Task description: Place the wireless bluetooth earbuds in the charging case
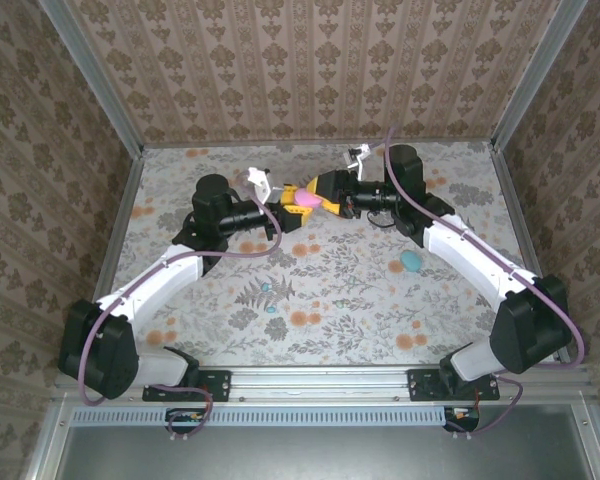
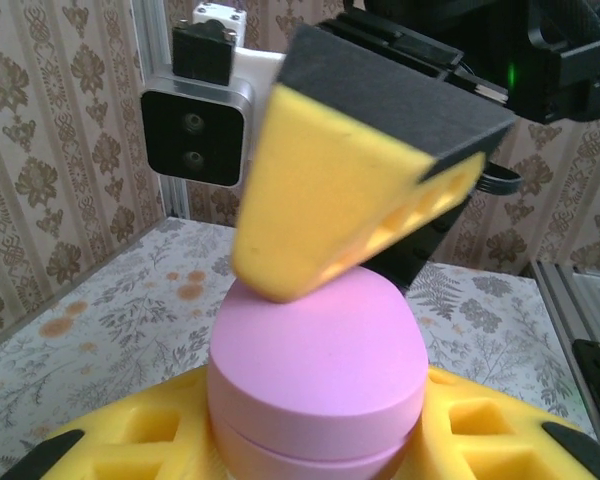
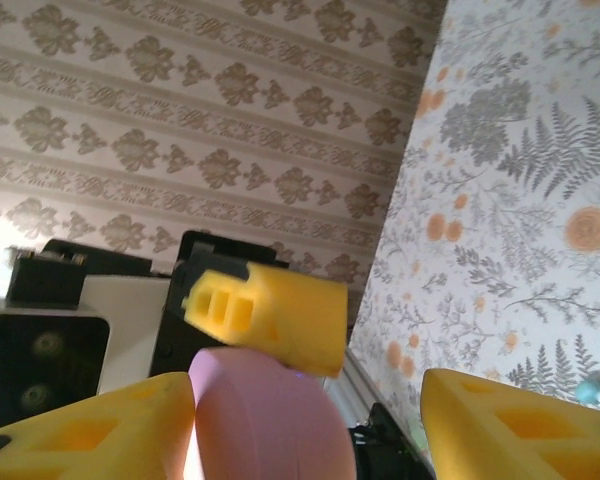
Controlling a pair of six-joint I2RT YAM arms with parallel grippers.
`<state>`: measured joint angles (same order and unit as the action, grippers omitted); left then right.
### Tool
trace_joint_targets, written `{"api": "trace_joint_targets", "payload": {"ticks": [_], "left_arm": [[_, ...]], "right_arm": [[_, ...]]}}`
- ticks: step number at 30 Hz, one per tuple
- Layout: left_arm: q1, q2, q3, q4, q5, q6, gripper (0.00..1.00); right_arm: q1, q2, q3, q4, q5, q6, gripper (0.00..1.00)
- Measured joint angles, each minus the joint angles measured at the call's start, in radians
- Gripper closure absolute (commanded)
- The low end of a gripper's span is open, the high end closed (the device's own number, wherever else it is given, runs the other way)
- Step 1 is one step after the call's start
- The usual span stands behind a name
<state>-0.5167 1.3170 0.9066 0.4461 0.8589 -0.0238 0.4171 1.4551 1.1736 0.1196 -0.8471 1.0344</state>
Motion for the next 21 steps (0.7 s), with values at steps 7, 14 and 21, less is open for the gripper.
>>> {"api": "trace_joint_targets", "payload": {"ticks": [7,14,21], "left_arm": [[0.0,0.018,0.013,0.039,-0.004,-0.029,0.62],[0.0,0.019,0.013,0.045,-0.001,-0.036,0.62],[0.0,0.019,0.015,0.045,0.015,-0.036,0.62]], "right_arm": [[0.0,-0.012,-0.032,0.083,-0.069,0.046,0.49],[0.0,-0.014,-0.037,0.103,-0.078,0.063,0.52],[-0.005,-0.014,-0.037,0.104,-0.07,0.069,0.49]]}}
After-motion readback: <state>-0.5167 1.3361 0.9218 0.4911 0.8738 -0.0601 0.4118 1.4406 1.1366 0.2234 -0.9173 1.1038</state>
